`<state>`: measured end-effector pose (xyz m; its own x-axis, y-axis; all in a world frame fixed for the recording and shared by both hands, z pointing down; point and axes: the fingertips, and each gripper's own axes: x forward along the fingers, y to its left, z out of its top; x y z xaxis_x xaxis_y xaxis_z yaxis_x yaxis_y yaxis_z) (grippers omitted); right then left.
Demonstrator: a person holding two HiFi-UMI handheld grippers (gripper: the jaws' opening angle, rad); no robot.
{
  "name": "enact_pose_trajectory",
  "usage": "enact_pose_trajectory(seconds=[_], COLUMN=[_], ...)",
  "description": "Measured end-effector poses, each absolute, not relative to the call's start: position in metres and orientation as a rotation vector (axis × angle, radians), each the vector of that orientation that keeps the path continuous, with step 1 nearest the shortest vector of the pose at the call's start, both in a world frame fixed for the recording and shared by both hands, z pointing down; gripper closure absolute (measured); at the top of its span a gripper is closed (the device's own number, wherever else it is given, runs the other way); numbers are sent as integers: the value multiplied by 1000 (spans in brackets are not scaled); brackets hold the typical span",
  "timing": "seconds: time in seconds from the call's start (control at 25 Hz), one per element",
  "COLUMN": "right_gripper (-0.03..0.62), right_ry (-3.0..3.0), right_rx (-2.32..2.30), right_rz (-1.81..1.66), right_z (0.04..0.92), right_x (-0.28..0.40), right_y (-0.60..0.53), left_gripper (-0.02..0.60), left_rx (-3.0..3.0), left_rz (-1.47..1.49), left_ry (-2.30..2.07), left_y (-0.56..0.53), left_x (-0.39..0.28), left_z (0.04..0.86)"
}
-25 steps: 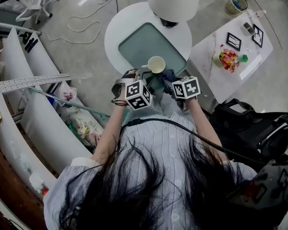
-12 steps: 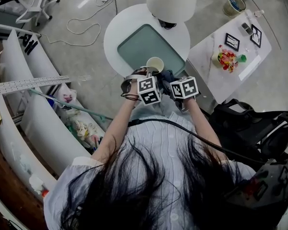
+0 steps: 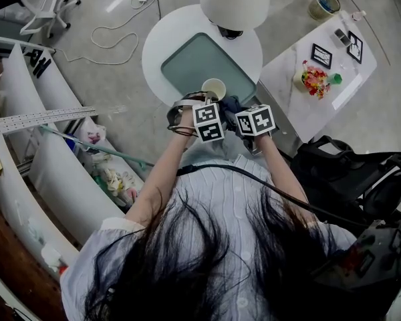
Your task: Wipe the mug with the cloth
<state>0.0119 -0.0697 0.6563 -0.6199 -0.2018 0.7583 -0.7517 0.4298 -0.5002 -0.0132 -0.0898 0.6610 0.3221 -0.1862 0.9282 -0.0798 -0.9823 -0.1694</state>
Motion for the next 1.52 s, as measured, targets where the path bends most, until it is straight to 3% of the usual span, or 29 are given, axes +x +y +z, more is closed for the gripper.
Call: enact_pose_trajectory(seconds=[0.44,1.04,1.52], right_gripper=[500,500,500], right_ry=[-2047,-2046,-1993], right_rx=[838,804,707], right_rz=[1150,1097,905], right_z=[657,657,665], right_x=[26,25,36], right_y=[-77,-83,-103], left_gripper=[528,529,529], left_rx=[-2347,-1950,-1767], left_rz=[-1798,-1664,-1551], left_ry=[65,-549,-736], left_y=[-91,-86,-91], left_x=[-18,-36,-44], left_z=[669,671,673])
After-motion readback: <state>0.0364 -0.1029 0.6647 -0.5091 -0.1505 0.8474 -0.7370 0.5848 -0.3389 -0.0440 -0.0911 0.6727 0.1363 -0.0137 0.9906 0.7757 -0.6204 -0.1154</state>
